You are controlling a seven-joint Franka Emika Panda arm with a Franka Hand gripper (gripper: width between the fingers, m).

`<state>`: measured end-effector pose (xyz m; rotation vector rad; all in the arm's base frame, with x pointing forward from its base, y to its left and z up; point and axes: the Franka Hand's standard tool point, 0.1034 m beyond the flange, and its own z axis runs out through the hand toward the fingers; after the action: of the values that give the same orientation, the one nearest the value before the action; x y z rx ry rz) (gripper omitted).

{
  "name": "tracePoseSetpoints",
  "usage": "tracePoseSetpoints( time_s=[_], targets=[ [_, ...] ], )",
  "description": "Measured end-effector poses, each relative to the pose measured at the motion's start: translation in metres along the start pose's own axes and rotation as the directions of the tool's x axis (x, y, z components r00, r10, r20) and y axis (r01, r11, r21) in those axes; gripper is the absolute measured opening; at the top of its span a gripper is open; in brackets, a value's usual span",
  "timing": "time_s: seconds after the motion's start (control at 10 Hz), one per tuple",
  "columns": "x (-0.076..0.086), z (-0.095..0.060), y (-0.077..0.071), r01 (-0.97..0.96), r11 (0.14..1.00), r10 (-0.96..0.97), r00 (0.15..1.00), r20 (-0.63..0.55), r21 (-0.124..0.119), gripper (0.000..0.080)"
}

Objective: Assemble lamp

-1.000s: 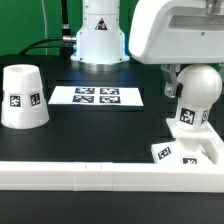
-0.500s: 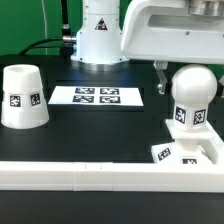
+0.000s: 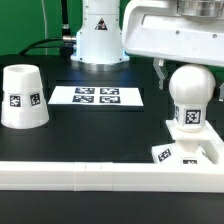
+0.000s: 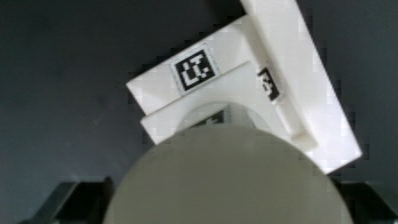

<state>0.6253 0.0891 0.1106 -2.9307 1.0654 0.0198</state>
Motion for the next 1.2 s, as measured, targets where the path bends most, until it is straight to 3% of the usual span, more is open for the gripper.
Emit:
tracePoseSetpoints(
  time_s=[0.4, 0.7, 1.0, 1.1, 1.2],
  targets=[
    [0.0012, -0.0004, 0.0009, -0.261, 0.965, 0.26, 0.964, 0.047, 0.016, 0.0577],
    [-0.0009, 0.0, -0.001, -0.452, 0.892, 0.45, 0.89, 0.079, 0.017, 0.0577],
    [-0.0019, 0.0002, -0.0015, -0.409, 0.912, 0.406, 0.91, 0.079, 0.02, 0.0577],
    [-0.0027, 0.0003, -0.0015, -0.357, 0.934, 0.354, 0.932, 0.078, 0.021, 0.0674],
    [-0.0044, 0.0, -0.0032, -0.305, 0.952, 0.302, 0.95, 0.077, 0.025, 0.0692]
  ],
)
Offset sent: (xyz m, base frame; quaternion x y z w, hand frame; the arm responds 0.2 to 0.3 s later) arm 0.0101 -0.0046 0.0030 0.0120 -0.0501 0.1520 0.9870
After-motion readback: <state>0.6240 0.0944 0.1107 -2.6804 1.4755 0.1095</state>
